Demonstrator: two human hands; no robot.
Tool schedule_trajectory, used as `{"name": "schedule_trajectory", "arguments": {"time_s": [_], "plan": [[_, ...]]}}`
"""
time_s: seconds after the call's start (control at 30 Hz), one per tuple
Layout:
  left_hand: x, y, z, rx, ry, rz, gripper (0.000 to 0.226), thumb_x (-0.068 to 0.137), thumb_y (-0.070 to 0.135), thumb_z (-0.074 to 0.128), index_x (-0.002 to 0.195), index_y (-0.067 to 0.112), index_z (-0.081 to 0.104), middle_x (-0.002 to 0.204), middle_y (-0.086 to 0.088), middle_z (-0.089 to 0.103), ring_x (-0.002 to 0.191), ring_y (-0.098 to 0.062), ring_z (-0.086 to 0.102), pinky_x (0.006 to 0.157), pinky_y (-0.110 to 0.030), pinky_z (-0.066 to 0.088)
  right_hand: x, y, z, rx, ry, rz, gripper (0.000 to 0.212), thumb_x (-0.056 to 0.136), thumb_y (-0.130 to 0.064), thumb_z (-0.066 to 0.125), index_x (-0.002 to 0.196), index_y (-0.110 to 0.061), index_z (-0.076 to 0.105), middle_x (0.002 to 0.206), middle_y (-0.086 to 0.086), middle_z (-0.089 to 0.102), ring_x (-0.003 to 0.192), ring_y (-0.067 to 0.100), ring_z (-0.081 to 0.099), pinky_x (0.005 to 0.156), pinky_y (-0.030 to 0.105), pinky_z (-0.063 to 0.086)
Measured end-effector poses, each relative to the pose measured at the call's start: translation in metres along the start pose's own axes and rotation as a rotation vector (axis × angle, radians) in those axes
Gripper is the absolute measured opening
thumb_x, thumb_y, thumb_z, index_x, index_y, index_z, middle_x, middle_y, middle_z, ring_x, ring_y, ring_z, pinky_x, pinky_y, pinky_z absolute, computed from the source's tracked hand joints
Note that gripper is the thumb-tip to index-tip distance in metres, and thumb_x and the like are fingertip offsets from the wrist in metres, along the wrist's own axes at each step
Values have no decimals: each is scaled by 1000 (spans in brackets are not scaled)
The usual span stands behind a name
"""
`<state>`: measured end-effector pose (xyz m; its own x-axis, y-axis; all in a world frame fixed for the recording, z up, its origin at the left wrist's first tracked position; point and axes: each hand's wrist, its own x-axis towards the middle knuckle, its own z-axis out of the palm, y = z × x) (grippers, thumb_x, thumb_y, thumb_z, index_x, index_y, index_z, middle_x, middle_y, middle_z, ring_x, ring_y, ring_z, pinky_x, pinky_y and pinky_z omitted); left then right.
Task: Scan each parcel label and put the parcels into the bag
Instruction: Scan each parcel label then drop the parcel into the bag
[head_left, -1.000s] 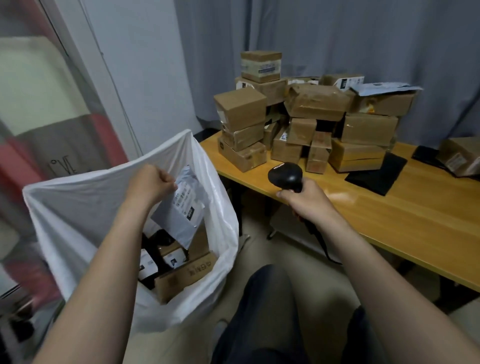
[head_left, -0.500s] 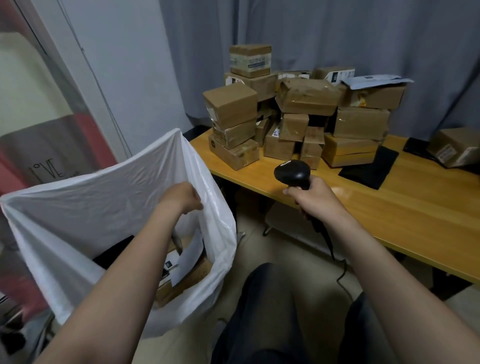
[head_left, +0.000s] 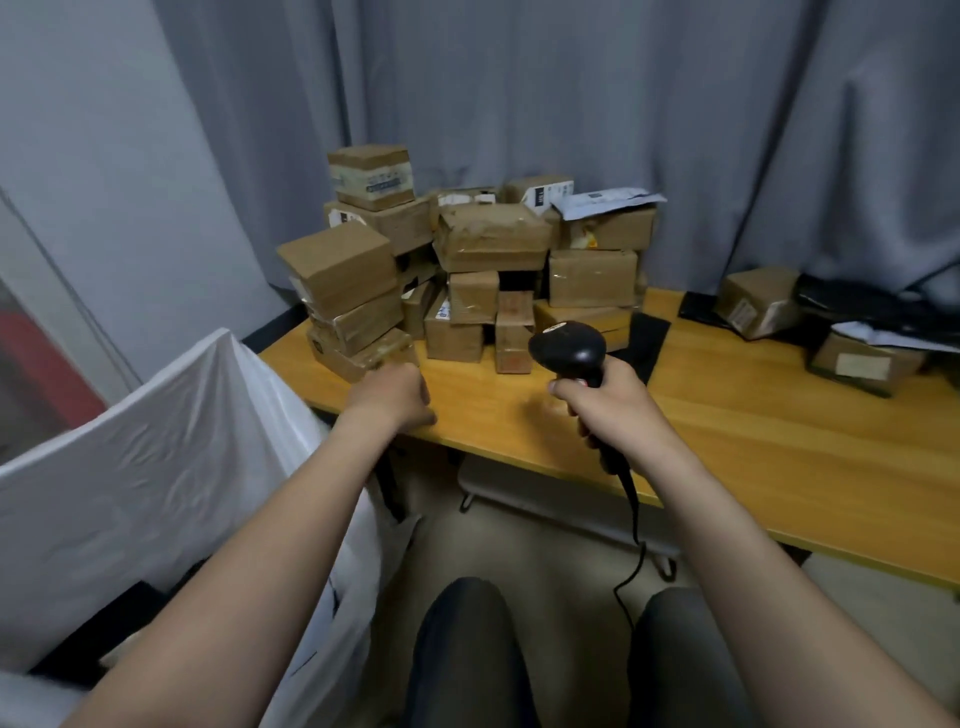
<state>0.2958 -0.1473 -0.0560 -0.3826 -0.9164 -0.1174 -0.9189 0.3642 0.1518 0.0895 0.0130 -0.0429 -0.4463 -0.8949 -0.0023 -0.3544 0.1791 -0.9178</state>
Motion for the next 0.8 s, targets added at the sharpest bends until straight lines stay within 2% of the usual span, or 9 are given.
{"name": "schedule_trajectory", "arguments": {"time_s": [0.07,0.13,0.23,0.37,0.43,0.5,0.63,0.8], "plan": [[11,28,-2,5,11,53,26,88,42,78,109,28,74,112,0,63,112,-26,62,88,-38,52,4,4,-20,17,38,-9,8,96,-30,70,96,-27,64,82,0,64,76,22,62,70,40,51],[20,58,-4,5,29,103,26,89,41,77,111,28,73,110,2,61,113,-26,62,86,-37,51,10,8,-42,39,83,-21,6,97,-29,70,97,-27,64,80,-1,63,75,21,61,69,38,51],[36,103,-4,9,83,191,25,87,44,77,106,28,71,111,1,66,106,-26,64,89,-41,54,19,14,-77,28,181,-32,8,98,-32,68,96,-32,60,80,-3,63,74,21,62,64,38,53],[57,172,-2,-29,103,309,15,88,43,76,95,31,74,103,6,70,98,-21,64,84,-38,55,34,37,-130,-46,364,-13,12,94,-43,67,98,-36,59,86,-7,65,84,24,68,74,48,61],[66,209,0,-22,116,360,14,88,43,75,92,30,73,100,5,71,96,-21,65,83,-39,56,39,52,-158,-68,427,9,15,92,-46,66,101,-36,59,85,-8,65,84,24,68,74,49,63],[74,245,4,-26,113,404,17,90,43,75,92,27,70,100,6,68,96,-20,62,82,-37,54,43,66,-184,-59,485,35,13,91,-44,67,95,-36,57,80,-8,63,80,25,68,71,47,63],[93,318,15,-25,81,494,31,90,47,74,118,35,71,116,8,68,113,-21,63,91,-39,54,57,94,-228,-47,578,124,17,93,-38,67,86,-26,57,75,2,66,75,29,70,70,48,62],[124,400,36,-35,92,607,35,93,44,71,126,35,67,121,6,67,118,-25,61,90,-39,51,77,122,-269,-13,603,217,24,95,-33,66,83,-14,59,68,10,65,60,31,68,63,46,58]]}}
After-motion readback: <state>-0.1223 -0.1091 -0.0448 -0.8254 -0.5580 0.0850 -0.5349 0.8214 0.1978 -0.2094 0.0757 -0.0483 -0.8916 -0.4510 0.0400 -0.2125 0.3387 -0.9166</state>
